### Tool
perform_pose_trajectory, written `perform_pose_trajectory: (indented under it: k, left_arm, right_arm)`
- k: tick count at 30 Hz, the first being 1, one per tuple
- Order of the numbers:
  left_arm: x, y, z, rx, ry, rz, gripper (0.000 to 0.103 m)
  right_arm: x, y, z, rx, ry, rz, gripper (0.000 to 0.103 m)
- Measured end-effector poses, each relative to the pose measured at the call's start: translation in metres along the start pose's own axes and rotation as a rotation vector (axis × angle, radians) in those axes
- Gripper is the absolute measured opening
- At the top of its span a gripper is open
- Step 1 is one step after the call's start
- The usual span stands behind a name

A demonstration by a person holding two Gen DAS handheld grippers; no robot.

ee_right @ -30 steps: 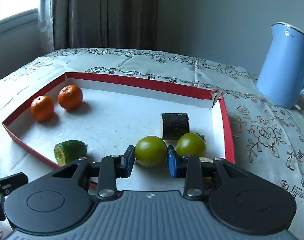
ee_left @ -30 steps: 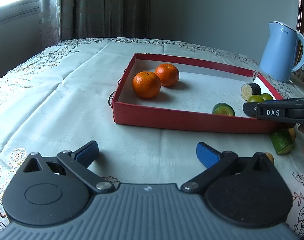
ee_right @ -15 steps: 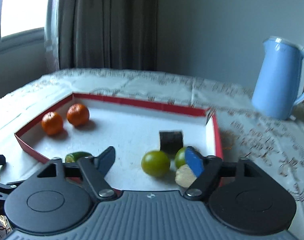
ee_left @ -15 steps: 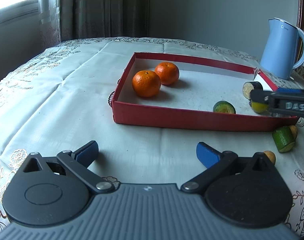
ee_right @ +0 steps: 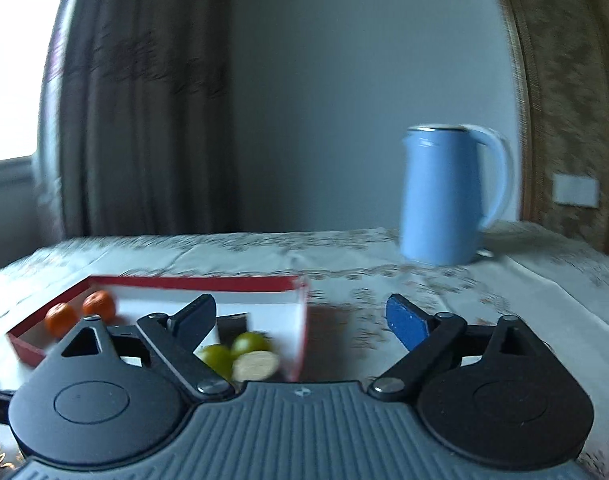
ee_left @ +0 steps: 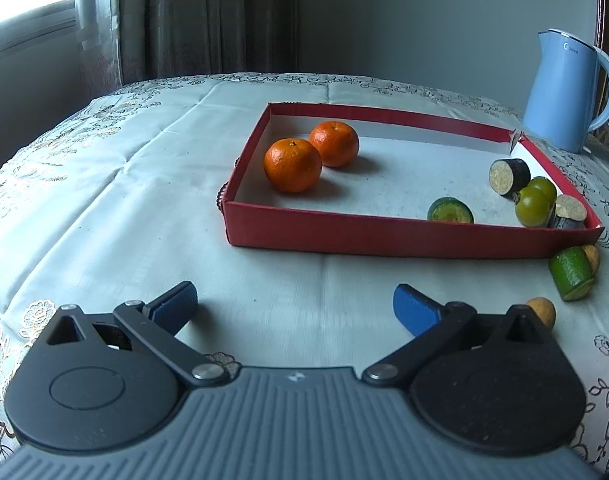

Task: Organize fruits
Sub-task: 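Withdraw the right tool while moving the left tool toward the brown round fruit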

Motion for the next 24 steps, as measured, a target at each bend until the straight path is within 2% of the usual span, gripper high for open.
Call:
perform_pose_trajectory:
  k: [4, 11, 18, 24]
  left_arm:
    - [0.001, 0.0, 0.0, 0.005, -0.004, 0.002, 0.103]
    - [-0.006, 0.003, -0.002, 0.01, -0.008, -0.007, 0.103]
    - [-0.039, 0.009, -0.028, 0.018, 0.114, -0.046, 0.103]
    - [-0.051, 0.005, -0.056, 0.059, 0.167, -0.068, 0.103]
  right_arm:
    - [0.0, 0.001, -0.013, 0.035, 0.051, 0.004, 0.095]
    - [0.007, 0.007, -0.018, 0.034, 0.074, 0.051, 0.096]
    - [0.008, 0.011, -0.019, 0.035, 0.086, 0.083, 0.096]
    - [0.01, 0.012, -0.02, 0.036, 0.095, 0.094, 0.096]
Point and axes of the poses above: each gripper's, at about its wrist camera, not at the fingertips, and x roughly the way its jaws point, z to its left, y to its underside, the point moved 4 cm from there along x, roughly the way its jaws point, and after that the axes turned 4 degrees about -y, right-handed, at the moved point
